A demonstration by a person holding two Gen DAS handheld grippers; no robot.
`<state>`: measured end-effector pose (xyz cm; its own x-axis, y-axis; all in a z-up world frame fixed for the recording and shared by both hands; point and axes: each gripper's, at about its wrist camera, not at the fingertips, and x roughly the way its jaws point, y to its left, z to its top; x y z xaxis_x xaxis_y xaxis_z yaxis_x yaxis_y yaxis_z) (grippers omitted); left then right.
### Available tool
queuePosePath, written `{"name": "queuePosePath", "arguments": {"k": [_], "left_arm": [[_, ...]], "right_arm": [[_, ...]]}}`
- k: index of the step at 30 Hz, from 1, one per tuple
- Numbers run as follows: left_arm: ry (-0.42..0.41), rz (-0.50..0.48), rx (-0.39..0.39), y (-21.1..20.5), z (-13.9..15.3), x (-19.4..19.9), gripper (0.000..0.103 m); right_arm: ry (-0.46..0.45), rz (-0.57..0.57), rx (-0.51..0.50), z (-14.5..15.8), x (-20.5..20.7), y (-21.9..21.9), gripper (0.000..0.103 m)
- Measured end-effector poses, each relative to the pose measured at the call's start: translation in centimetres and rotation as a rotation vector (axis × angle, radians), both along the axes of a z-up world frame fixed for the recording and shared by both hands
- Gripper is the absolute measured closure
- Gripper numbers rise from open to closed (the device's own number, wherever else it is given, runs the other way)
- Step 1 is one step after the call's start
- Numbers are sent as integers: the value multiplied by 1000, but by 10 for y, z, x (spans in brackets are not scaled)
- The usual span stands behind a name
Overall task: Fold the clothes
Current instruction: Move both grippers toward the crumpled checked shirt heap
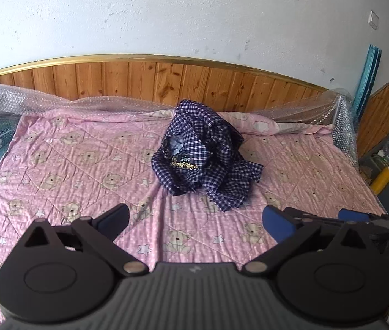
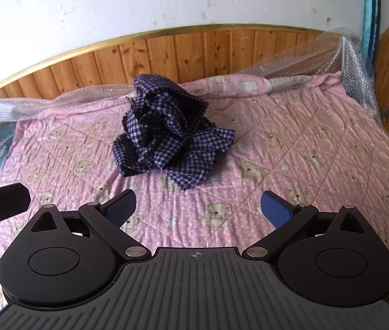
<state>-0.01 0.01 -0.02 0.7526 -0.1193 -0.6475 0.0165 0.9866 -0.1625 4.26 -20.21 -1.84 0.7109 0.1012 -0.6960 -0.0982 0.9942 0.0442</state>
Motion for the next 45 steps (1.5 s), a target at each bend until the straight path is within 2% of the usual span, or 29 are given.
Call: {"name": "queuePosePath", "arguments": {"k": [5,7,10,14,23,25,27,29,32,39,40,41,42,43,44,45], "left_arm": [[30,-17,-77,0,-8,-1,0],[44,-22,-126,19,-13,-1,0],[76,-8,-76,29,-10,-4,0],[103,36,2,9,-12,3,0],[96,3,24,9,-11,-3,0],[88,-9,5,10,-11,-4,0],[76,-24,-26,12,-12,-5,0],[92,-52,-47,14,-13,-4,0],[80,-69,-3,13,-10,-8,0],[55,-111,40,17,-6,-17,0],[52,-119,41,18,-5,-18,3],[49,-128,40,19,-6,-20,17],[49,-132,46,19,-7,-21,27],[53,-133,48,20,-8,-22,50],[56,-134,46,22,-9,-22,62],[58,-130,45,23,-10,-20,81]], "right_arm": [[0,11,-1,6,2,6,4],[0,15,-2,8,3,9,4],[0,22,-3,11,4,13,4],[4,30,-5,14,5,19,4],[13,43,-22,13,4,30,5],[9,45,-20,15,3,31,6],[3,50,-11,13,-1,31,10],[6,47,4,14,-1,31,19],[15,61,17,10,-5,30,27],[-4,80,3,8,-14,41,31],[-9,81,-1,7,-15,43,41],[-13,83,-4,7,-17,44,64],[-12,87,-6,7,-17,46,76],[-12,92,-11,8,-18,48,98],[-15,97,-18,8,-19,51,101],[-29,107,-26,7,-23,53,103]]}}
